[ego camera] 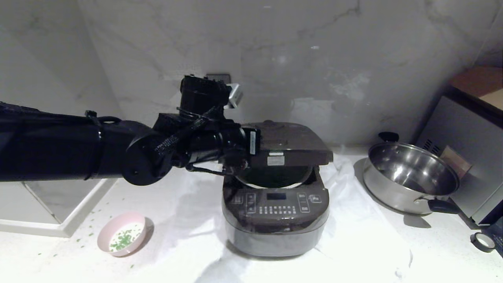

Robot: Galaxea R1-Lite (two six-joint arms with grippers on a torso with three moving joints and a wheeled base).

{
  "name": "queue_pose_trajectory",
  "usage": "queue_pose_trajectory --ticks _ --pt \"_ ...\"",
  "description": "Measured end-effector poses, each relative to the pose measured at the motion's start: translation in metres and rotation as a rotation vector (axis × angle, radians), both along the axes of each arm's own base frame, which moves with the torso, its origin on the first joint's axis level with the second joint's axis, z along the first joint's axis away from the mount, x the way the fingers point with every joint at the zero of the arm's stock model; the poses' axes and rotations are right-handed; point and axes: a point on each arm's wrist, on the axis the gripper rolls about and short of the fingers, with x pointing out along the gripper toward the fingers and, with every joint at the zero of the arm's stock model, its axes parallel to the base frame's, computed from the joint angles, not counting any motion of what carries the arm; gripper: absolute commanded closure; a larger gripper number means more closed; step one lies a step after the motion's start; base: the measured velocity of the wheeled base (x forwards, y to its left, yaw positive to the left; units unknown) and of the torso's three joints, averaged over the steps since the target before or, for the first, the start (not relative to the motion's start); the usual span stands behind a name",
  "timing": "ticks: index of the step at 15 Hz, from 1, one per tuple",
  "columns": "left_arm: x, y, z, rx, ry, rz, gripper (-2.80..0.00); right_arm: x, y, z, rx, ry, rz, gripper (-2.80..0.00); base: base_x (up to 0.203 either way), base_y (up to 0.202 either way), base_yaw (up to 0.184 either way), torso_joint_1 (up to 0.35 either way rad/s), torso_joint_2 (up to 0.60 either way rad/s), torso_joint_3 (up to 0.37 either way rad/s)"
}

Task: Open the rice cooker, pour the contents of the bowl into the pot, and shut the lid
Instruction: Open the rice cooker

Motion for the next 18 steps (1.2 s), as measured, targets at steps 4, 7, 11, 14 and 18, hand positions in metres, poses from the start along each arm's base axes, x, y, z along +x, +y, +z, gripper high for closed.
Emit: queue_pose_trajectory --ticks 4,7,11,14,18 --pt "0.007 0.016 0.015 -0.032 -0.034 0.047 0.0 0.0 0.0 0.0 0.0 0.0 0.0 0.0 0.0 0.0 0.0 0.0 0.0 0.0" --pt "0.011 0.023 0.036 -0.115 -0.06 0.107 0.0 0.0 0.0 0.0 0.0 0.0 0.0 0.0 0.0 0.0 0.0 0.0 0.0 0.0" --pt "0.013 0.033 0.07 -0.255 -0.119 0.254 0.0 0.0 0.0 0.0 0.001 0.0 0.0 0.0 0.0 0.0 0.0 0.0 0.0 0.0" --pt "0.015 0.042 0.094 -0.361 -0.245 0.296 0.0 0.0 0.0 0.0 0.0 0.0 0.0 0.0 0.0 0.0 0.0 0.0 0.0 0.0" --pt "0.01 0.055 0.101 -0.377 -0.273 0.311 0.0 0.0 0.0 0.0 0.0 0.0 0.0 0.0 0.0 0.0 0.0 0.0 0.0 0.0"
